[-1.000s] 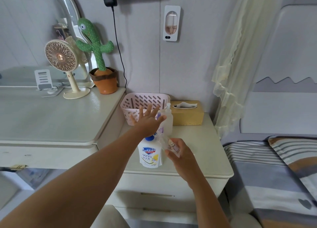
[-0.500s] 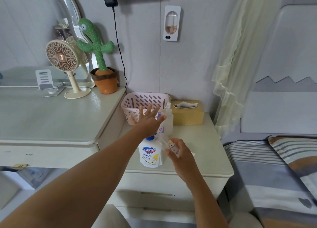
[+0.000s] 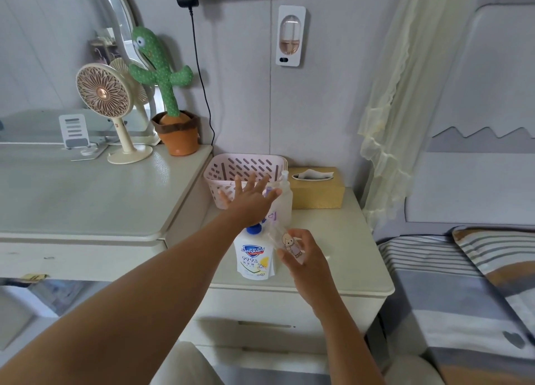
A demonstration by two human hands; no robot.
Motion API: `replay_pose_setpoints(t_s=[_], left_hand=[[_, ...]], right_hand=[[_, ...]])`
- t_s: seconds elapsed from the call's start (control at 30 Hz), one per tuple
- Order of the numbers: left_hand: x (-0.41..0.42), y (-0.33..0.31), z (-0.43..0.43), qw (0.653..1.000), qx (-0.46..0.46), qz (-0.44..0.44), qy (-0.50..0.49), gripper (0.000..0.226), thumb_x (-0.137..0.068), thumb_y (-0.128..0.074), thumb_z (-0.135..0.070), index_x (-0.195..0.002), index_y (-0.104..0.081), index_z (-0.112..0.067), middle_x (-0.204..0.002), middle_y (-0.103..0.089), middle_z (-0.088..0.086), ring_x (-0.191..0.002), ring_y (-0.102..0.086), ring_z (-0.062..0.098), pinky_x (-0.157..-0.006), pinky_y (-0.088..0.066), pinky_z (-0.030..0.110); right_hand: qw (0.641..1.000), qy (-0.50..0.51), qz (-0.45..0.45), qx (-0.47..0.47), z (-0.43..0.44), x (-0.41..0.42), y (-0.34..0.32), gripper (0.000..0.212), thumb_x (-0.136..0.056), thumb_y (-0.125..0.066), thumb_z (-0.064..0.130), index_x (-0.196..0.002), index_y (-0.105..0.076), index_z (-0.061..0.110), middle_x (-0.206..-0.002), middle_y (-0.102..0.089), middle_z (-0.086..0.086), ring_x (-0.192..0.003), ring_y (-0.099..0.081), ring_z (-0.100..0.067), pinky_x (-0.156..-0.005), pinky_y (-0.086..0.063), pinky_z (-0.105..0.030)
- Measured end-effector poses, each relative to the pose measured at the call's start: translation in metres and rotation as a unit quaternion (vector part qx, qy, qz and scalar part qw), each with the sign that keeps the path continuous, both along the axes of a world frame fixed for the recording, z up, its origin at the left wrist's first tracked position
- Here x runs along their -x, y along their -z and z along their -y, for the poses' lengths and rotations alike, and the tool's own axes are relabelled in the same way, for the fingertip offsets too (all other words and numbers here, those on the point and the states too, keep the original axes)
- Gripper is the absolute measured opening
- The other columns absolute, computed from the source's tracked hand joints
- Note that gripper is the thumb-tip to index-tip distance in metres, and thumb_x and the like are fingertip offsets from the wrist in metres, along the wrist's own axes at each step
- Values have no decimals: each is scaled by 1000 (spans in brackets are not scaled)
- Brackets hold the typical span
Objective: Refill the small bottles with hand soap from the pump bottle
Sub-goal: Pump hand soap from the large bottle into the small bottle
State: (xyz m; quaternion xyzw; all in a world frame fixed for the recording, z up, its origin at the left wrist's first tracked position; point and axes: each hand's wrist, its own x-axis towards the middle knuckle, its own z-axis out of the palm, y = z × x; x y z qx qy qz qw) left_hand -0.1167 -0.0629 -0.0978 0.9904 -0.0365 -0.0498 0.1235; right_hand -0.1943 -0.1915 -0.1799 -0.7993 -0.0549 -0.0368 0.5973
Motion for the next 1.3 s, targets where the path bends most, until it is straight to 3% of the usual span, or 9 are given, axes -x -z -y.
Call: replay_pose_setpoints(t_s=[0.13,0.3,0.4,0.5,0.67,0.93,1.1,1.2,1.3], left_hand=[[-3,7,-1,999,8,-23,-26,55,-100,-14,-50,-150,-4,-31,-158,12,-4,-143,19,24,-108,17,58],[1,-8,0,998,-60,5,28,47,-104,-11,-34,-151,-3,-28,-156,13,-1,-142,20,27,-109,16,53],[3,-11,2,999,-33,-10,17,49,-104,-11,-38,-151,-2,-26,-157,14,3,-142,21,27,-110,14,51],[-4,2,-5,1000,22,-5,-15,54,-100,-14,-51,-150,-6,-32,-158,11,-1,-143,18,25,-108,17,57],[-2,9,-2,999,34,-19,-30,57,-99,-15,-53,-150,-5,-31,-158,10,-1,-143,19,24,-107,18,56],[4,-8,2,1000,-4,-18,5,50,-102,-12,-43,-150,-8,-29,-158,10,1,-143,17,25,-109,15,50],[7,0,3,1000,-2,-9,0,46,-105,-15,-32,-150,-9,-27,-158,6,3,-144,13,27,-110,10,51],[-3,9,-3,997,67,-39,-28,52,-101,-20,-47,-150,-14,-30,-159,3,0,-144,13,25,-110,13,53],[-1,0,-1,998,48,-36,-12,54,-100,-18,-49,-150,-11,-29,-158,7,0,-144,15,26,-110,12,52]], right_hand=[[1000,2,-3,11,-2,1,6,28,-90,-61,20,-114,-46,23,-107,-56,13,-89,-57,6,-67,-44,-1],[1000,4,8,1,1,-1,-2,29,-89,-63,18,-114,-50,23,-101,-58,20,-85,-55,19,-64,-39,1],[1000,9,15,3,3,-2,-4,29,-88,-64,18,-112,-50,26,-100,-58,22,-85,-56,17,-64,-39,1],[1000,8,15,9,2,-1,-1,29,-88,-64,18,-113,-50,25,-100,-57,21,-84,-55,18,-64,-38,2],[1000,7,13,22,2,1,4,31,-89,-63,22,-117,-49,23,-108,-58,13,-87,-55,11,-65,-40,1],[1000,2,17,9,5,0,-7,29,-88,-63,18,-110,-46,28,-97,-51,29,-83,-55,17,-65,-41,1],[1000,8,15,15,4,-1,0,30,-88,-64,17,-112,-49,23,-99,-56,19,-83,-55,16,-63,-40,1],[1000,10,14,16,4,1,2,32,-88,-64,17,-116,-51,20,-107,-60,10,-88,-57,6,-63,-39,1],[1000,8,18,9,6,1,0,30,-88,-64,17,-115,-52,20,-102,-60,14,-85,-56,13,-63,-39,1]])
